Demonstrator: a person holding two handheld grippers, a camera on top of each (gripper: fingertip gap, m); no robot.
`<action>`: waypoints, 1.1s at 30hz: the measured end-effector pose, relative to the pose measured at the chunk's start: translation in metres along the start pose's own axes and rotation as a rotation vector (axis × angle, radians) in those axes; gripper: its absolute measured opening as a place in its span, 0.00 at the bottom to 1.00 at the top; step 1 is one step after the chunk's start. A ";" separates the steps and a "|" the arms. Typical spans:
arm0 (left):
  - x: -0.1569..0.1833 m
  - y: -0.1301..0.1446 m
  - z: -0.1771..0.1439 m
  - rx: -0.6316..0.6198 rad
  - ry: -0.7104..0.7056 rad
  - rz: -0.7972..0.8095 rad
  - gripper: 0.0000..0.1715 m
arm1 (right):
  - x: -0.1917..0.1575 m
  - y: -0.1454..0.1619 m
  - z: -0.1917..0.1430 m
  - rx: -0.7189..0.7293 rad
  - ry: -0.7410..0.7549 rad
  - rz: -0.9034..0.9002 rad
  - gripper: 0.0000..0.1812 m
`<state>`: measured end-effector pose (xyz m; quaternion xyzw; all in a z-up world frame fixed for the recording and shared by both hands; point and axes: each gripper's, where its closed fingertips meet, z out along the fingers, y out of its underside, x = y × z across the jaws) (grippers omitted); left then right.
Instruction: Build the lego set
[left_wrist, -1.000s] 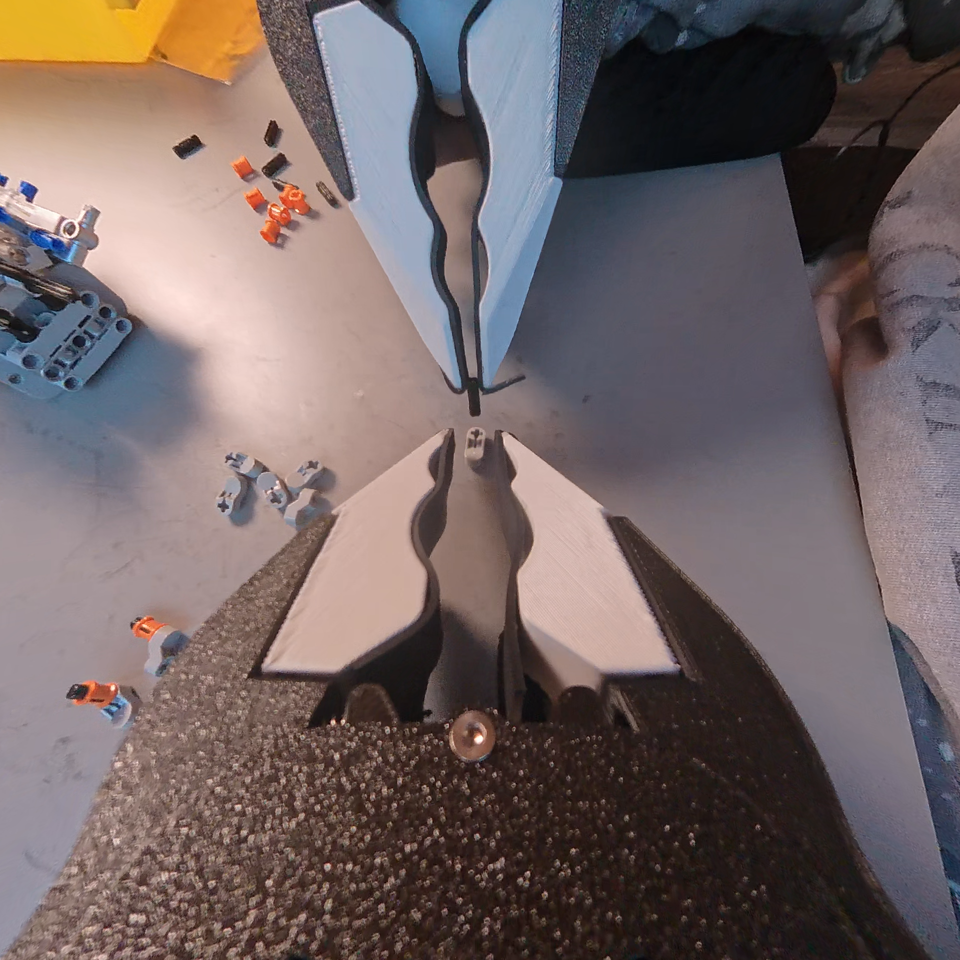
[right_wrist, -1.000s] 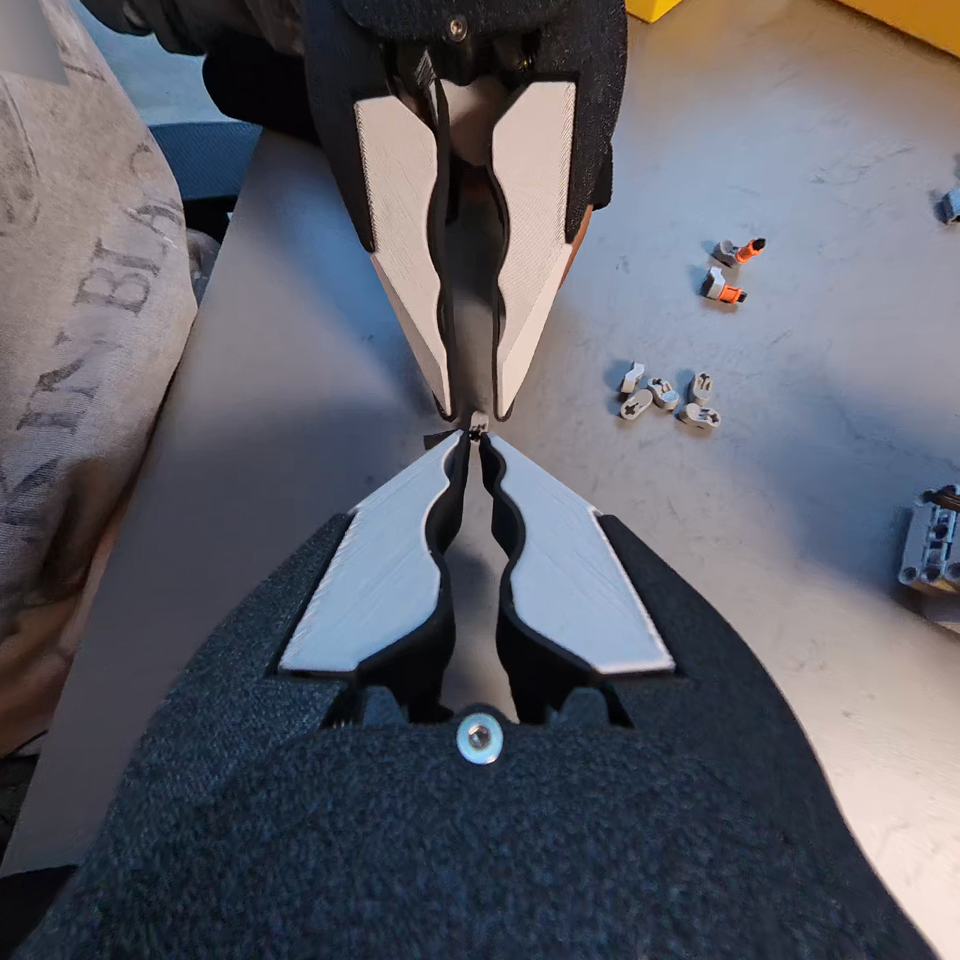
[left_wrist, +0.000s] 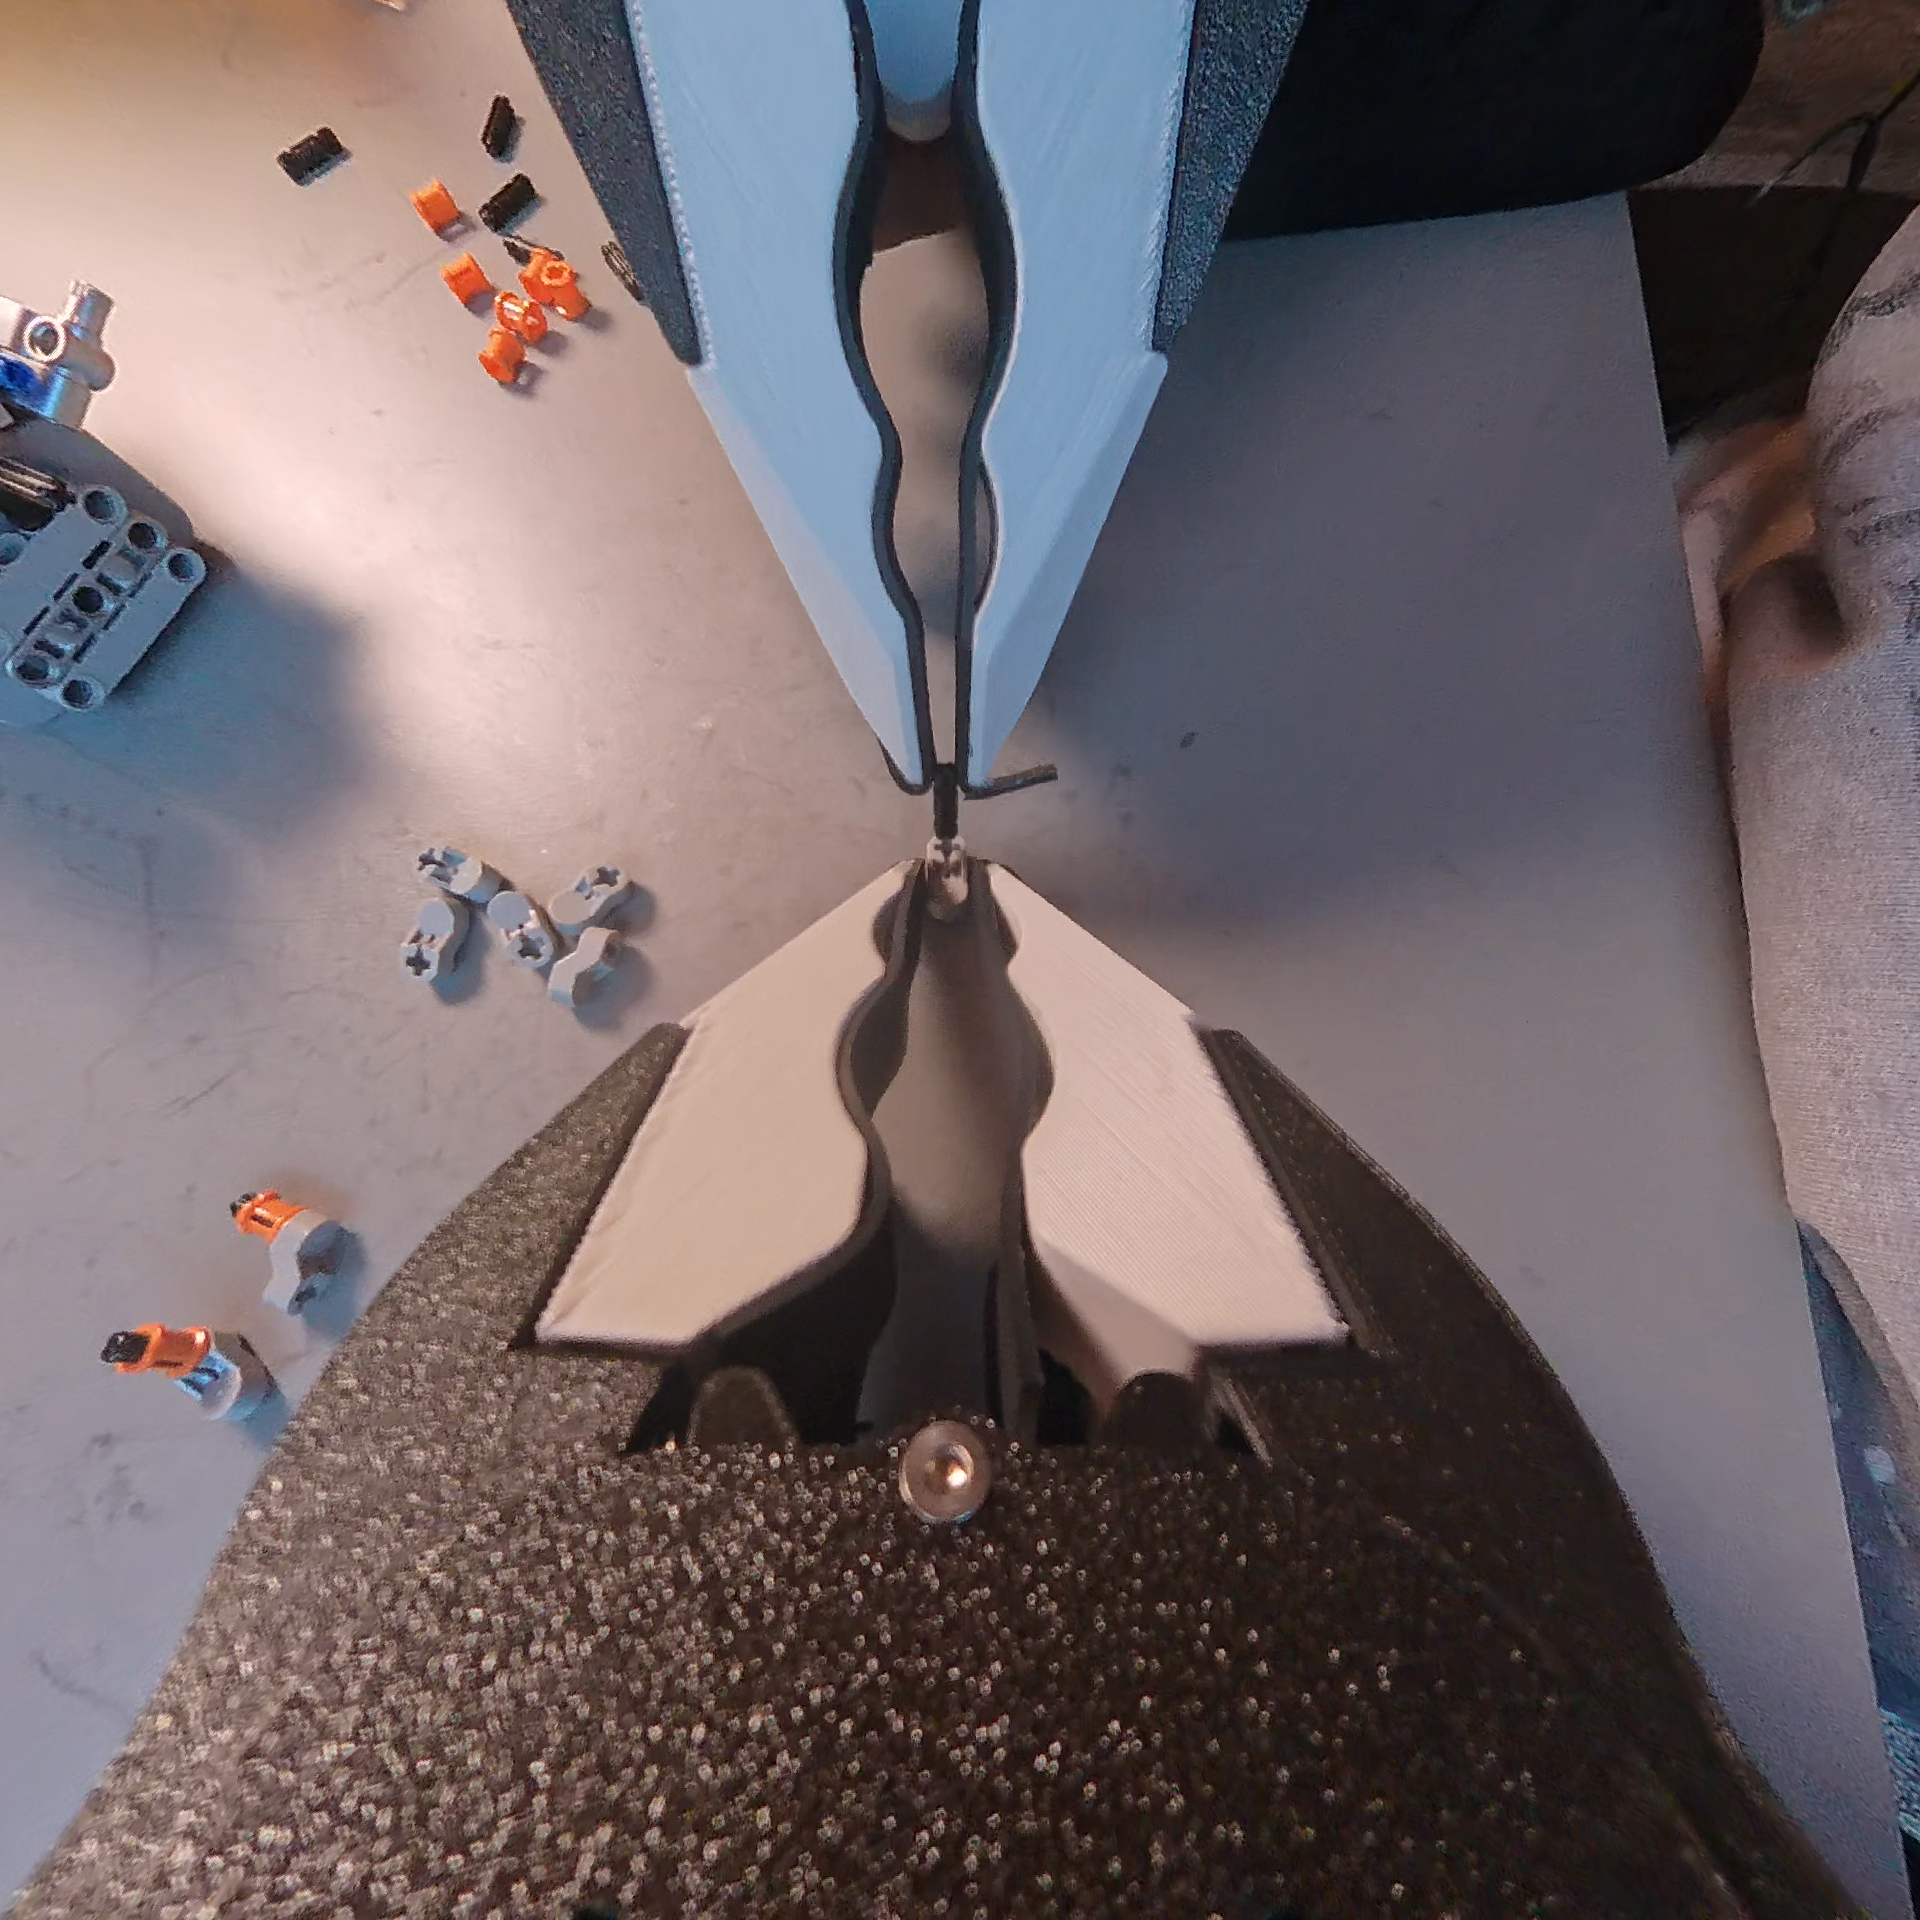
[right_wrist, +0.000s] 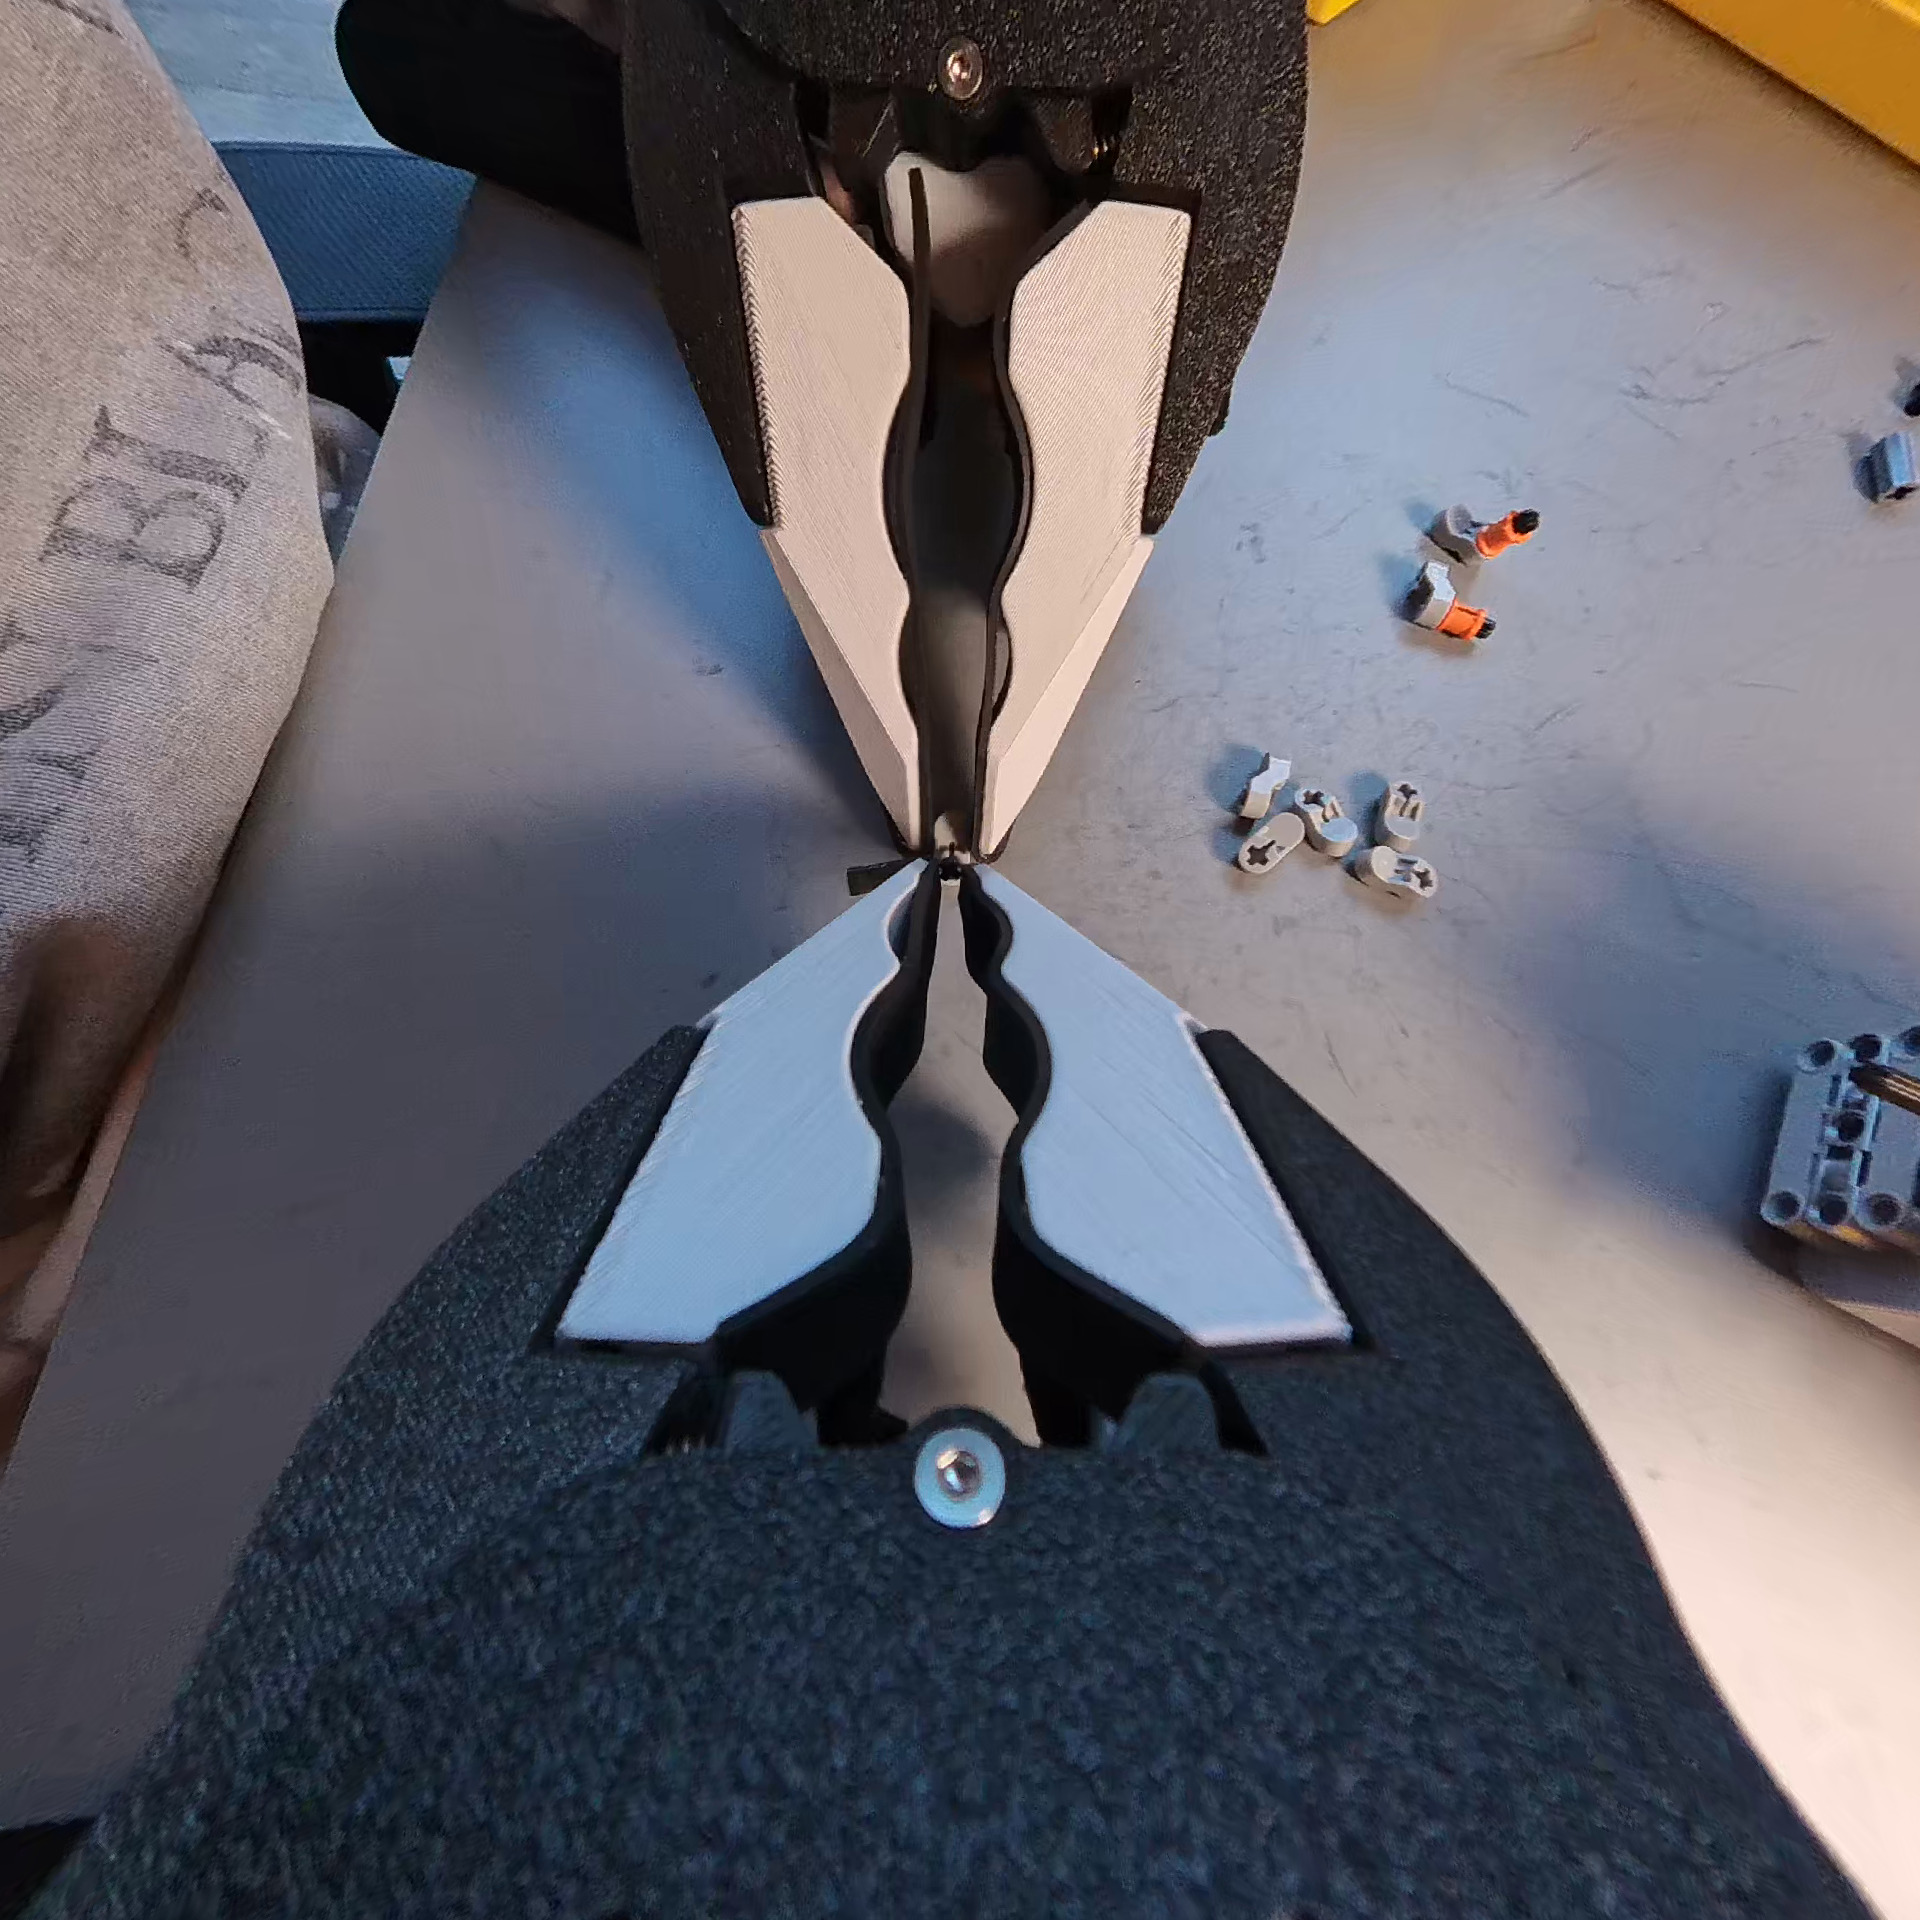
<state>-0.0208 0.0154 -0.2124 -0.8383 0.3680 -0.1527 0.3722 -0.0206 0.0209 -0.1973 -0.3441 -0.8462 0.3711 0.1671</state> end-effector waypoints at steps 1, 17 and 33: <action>0.000 0.000 0.000 0.000 -0.001 0.000 0.04 | 0.000 0.000 0.001 -0.003 -0.001 -0.001 0.02; 0.001 -0.001 0.001 -0.001 0.012 -0.005 0.03 | -0.001 0.003 0.002 -0.038 -0.004 -0.018 0.01; 0.003 -0.002 0.002 -0.002 0.072 0.018 0.03 | -0.003 0.006 0.000 -0.093 -0.009 -0.146 0.01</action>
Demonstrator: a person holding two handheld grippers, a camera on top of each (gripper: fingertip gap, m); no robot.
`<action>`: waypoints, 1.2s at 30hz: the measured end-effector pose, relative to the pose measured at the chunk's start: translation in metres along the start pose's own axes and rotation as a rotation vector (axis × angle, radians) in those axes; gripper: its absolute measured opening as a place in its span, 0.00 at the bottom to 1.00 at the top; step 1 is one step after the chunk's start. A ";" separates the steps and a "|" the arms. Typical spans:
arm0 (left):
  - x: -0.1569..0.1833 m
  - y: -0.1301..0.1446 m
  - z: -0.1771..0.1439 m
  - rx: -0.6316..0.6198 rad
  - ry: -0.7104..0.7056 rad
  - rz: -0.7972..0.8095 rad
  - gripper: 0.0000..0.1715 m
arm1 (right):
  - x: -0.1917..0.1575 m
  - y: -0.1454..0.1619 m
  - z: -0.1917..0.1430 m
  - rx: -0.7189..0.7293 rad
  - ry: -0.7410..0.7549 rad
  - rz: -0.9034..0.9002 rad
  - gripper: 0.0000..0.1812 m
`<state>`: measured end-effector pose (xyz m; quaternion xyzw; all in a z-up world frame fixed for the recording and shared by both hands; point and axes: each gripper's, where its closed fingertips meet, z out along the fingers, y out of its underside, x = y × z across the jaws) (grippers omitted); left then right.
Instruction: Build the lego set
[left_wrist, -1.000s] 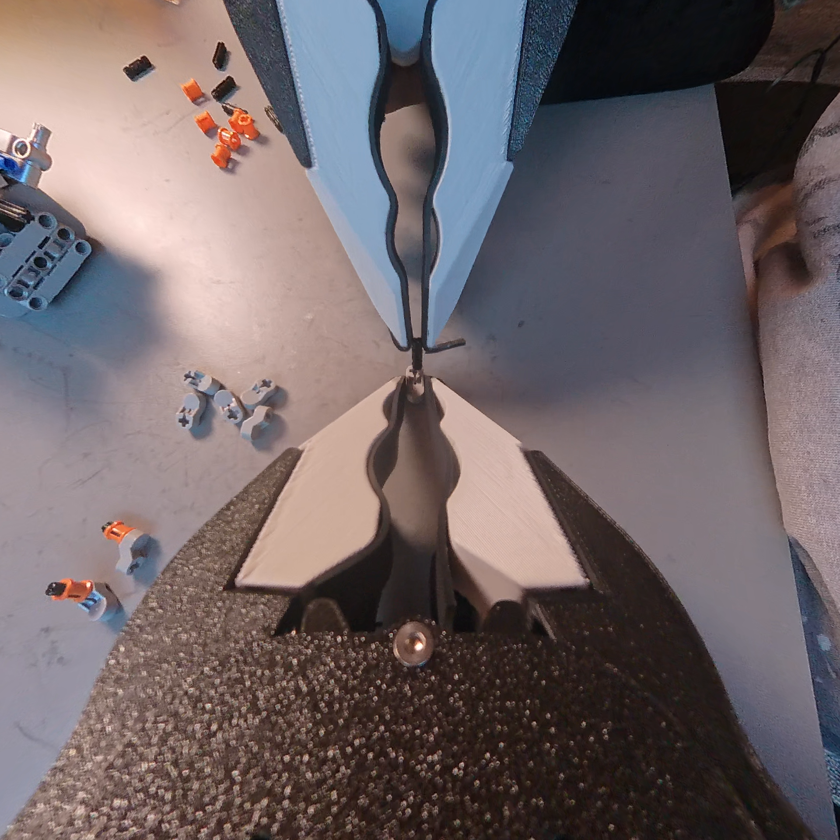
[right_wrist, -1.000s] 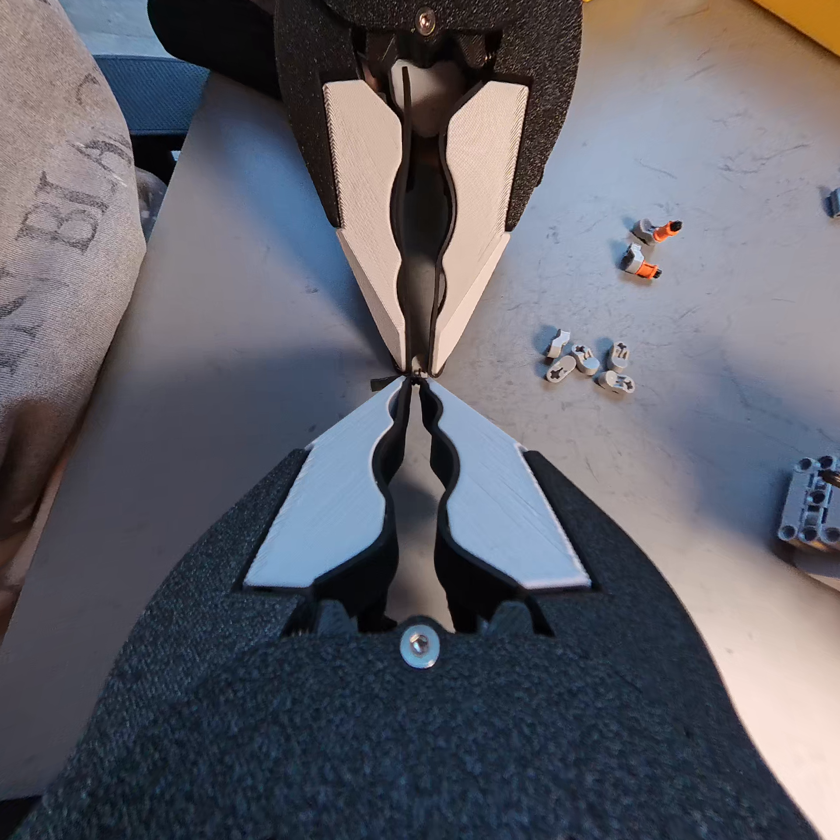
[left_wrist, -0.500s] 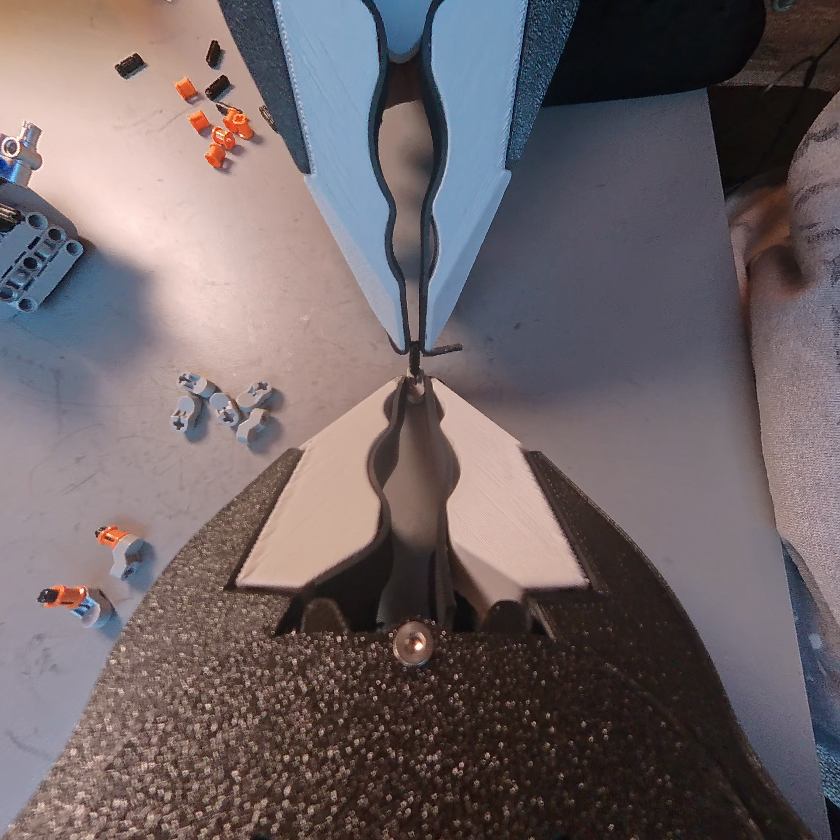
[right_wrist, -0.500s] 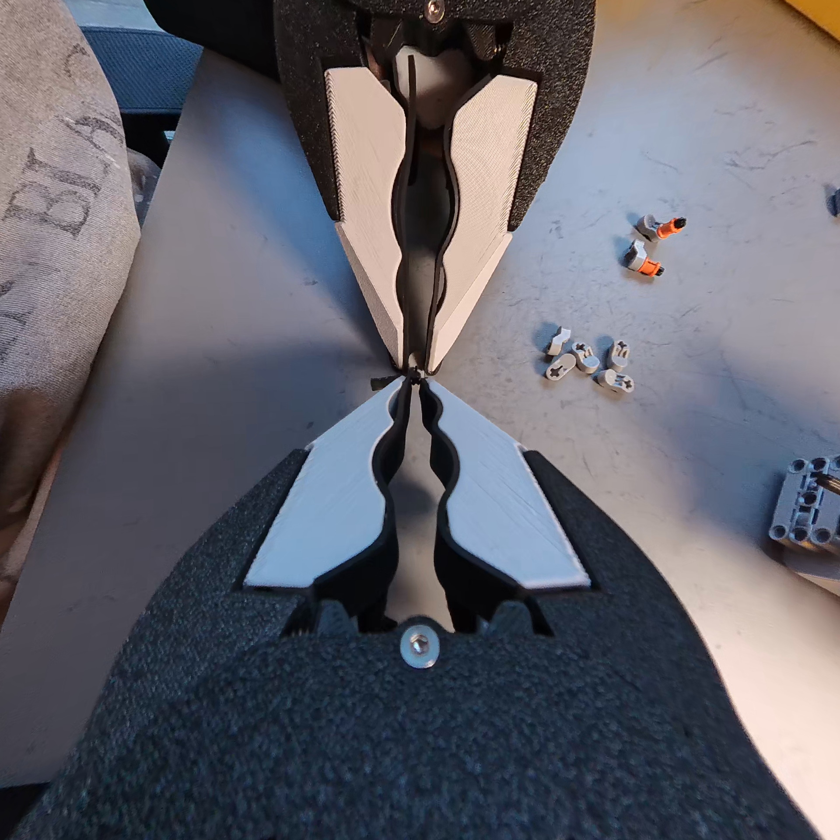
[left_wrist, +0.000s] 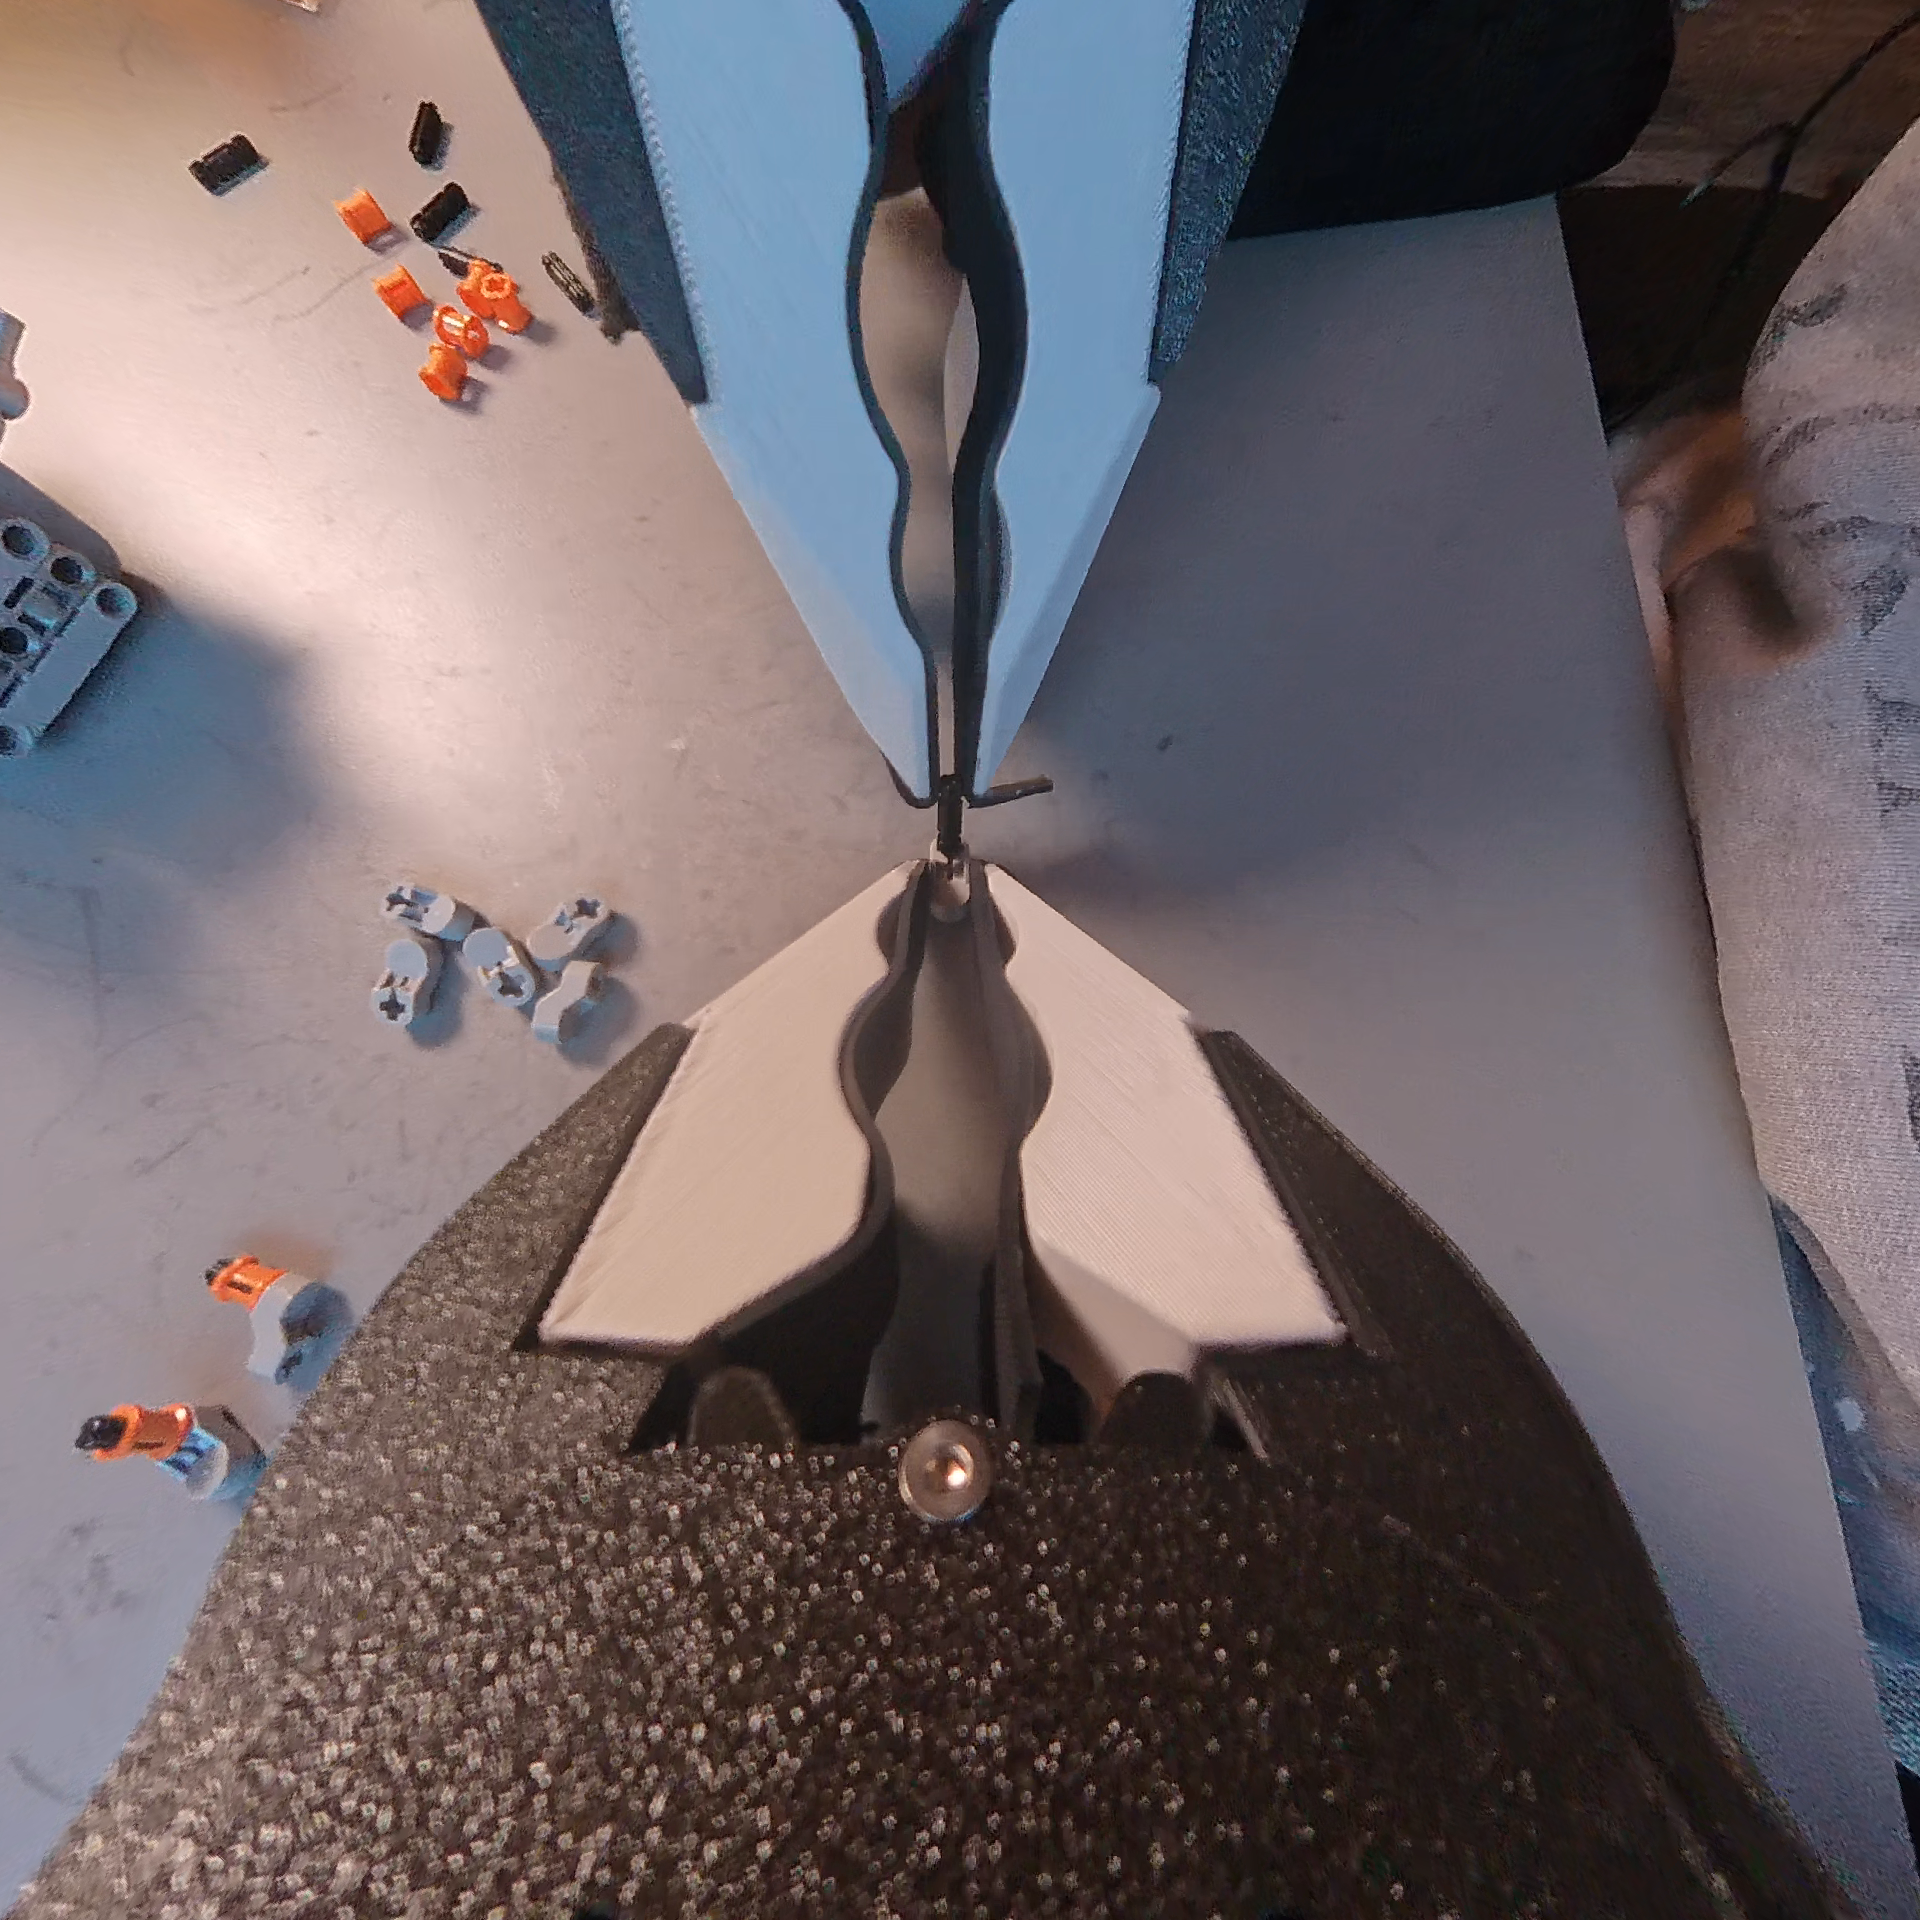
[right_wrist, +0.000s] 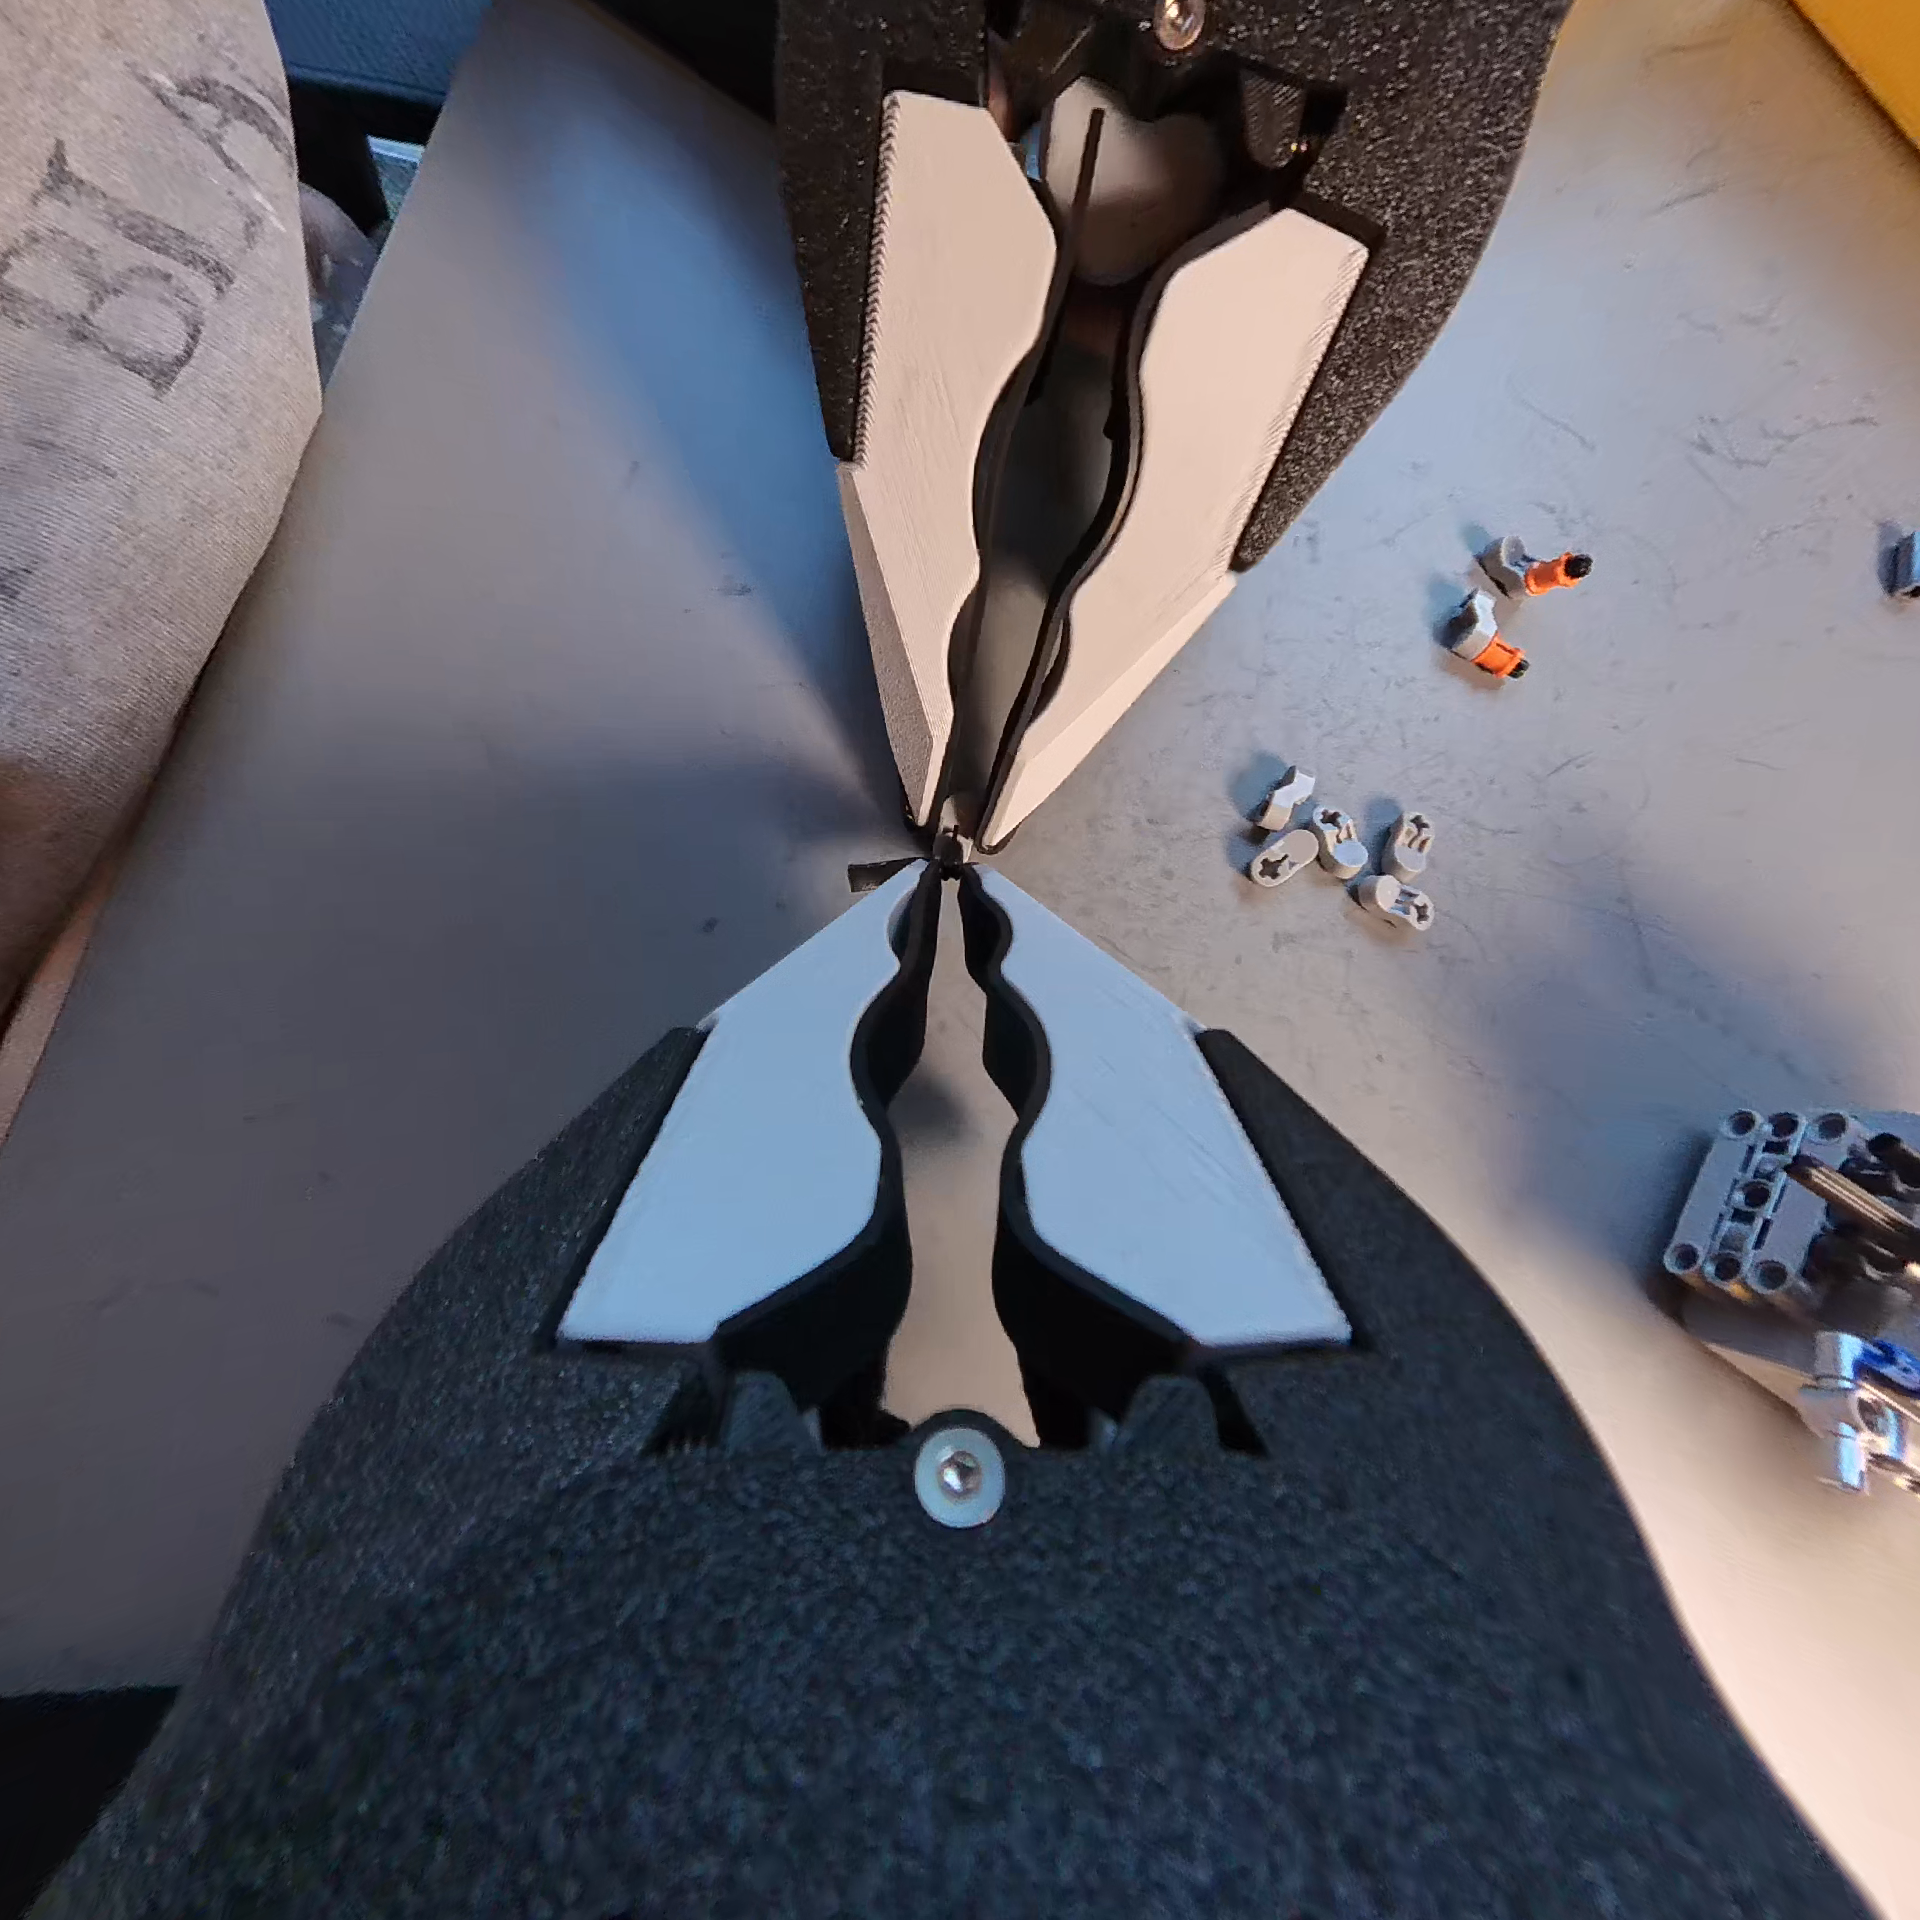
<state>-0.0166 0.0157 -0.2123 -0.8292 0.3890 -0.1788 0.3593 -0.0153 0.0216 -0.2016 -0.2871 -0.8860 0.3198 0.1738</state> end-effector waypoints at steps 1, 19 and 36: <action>0.000 0.000 0.000 0.000 0.008 0.005 0.03 | 0.000 0.000 0.000 -0.006 0.000 -0.009 0.01; 0.001 0.000 0.001 0.000 0.029 0.038 0.03 | -0.001 0.003 -0.001 -0.170 -0.018 -0.180 0.01; 0.000 0.000 0.001 0.002 0.019 0.044 0.03 | -0.004 -0.006 0.007 -0.324 -0.114 -0.309 0.01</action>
